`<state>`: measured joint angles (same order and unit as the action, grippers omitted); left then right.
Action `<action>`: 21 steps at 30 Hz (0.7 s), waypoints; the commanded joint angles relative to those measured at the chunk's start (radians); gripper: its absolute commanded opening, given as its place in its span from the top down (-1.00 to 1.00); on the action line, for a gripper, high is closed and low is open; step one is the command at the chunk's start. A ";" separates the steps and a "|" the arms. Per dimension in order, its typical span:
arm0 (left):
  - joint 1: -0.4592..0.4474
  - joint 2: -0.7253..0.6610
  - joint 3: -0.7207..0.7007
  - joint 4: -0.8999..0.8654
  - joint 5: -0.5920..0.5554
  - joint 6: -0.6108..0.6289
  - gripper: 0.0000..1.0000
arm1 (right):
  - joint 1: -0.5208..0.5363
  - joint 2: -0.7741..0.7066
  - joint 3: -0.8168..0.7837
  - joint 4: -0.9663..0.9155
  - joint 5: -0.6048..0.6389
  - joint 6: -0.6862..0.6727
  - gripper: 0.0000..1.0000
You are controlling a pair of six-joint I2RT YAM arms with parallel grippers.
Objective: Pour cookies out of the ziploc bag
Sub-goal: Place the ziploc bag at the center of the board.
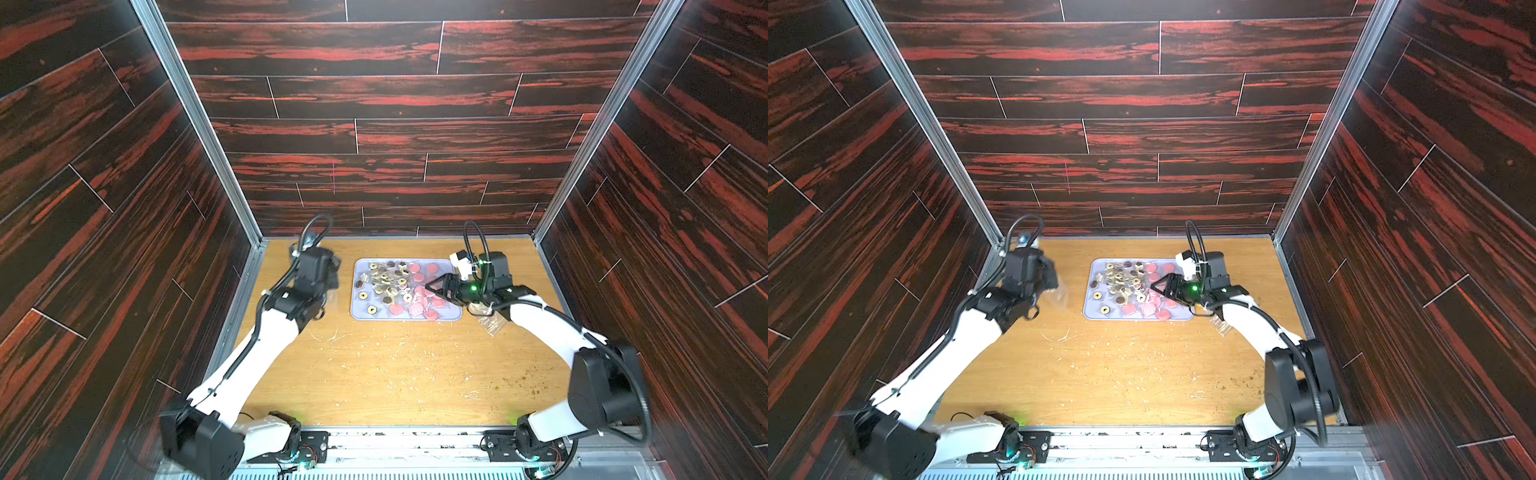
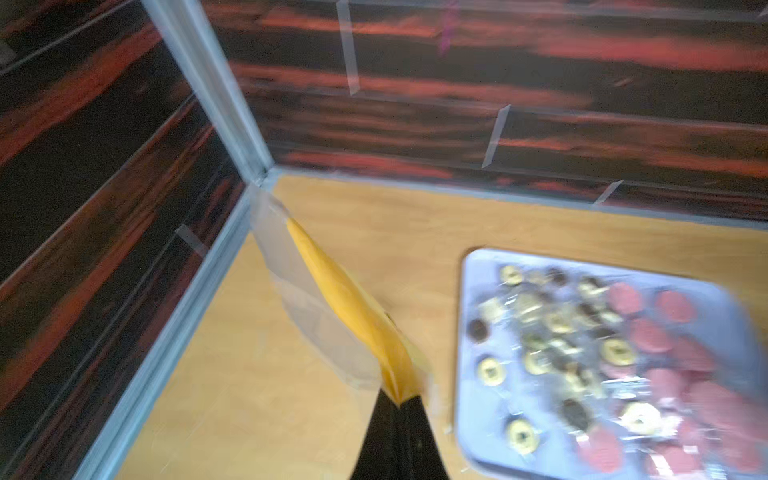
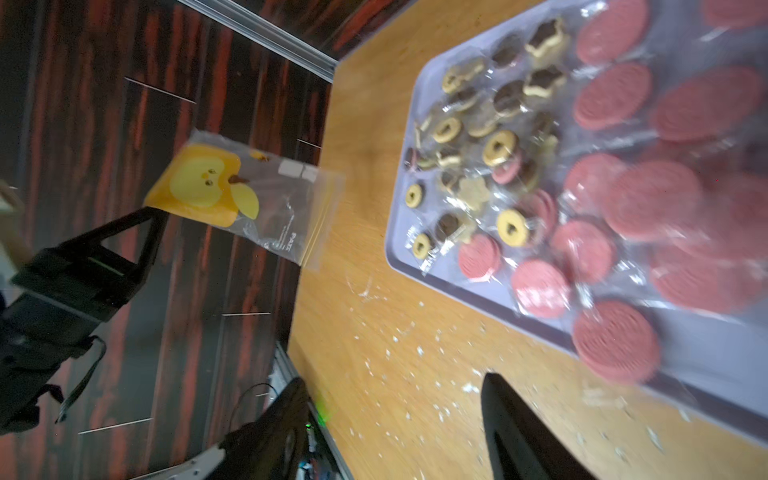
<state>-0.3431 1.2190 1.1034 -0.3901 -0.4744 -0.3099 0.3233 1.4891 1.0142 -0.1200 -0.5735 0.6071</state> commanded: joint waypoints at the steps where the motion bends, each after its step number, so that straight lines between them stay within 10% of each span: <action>1: 0.041 -0.067 -0.085 -0.020 -0.059 -0.049 1.00 | -0.007 -0.083 -0.039 -0.056 0.057 -0.048 -0.45; 10: 0.111 -0.087 -0.226 -0.029 -0.062 -0.089 0.65 | -0.037 -0.257 -0.180 -0.060 0.164 -0.077 -0.69; 18: 0.115 -0.122 -0.234 -0.095 -0.151 -0.148 -0.96 | -0.078 -0.339 -0.237 -0.105 0.243 -0.107 -0.84; 21: 0.114 -0.123 -0.207 -0.214 -0.191 -0.194 -0.99 | -0.108 -0.367 -0.247 -0.132 0.288 -0.137 -0.89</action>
<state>-0.2337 1.1194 0.8612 -0.4824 -0.6010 -0.4454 0.2386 1.1622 0.7799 -0.2100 -0.3447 0.5175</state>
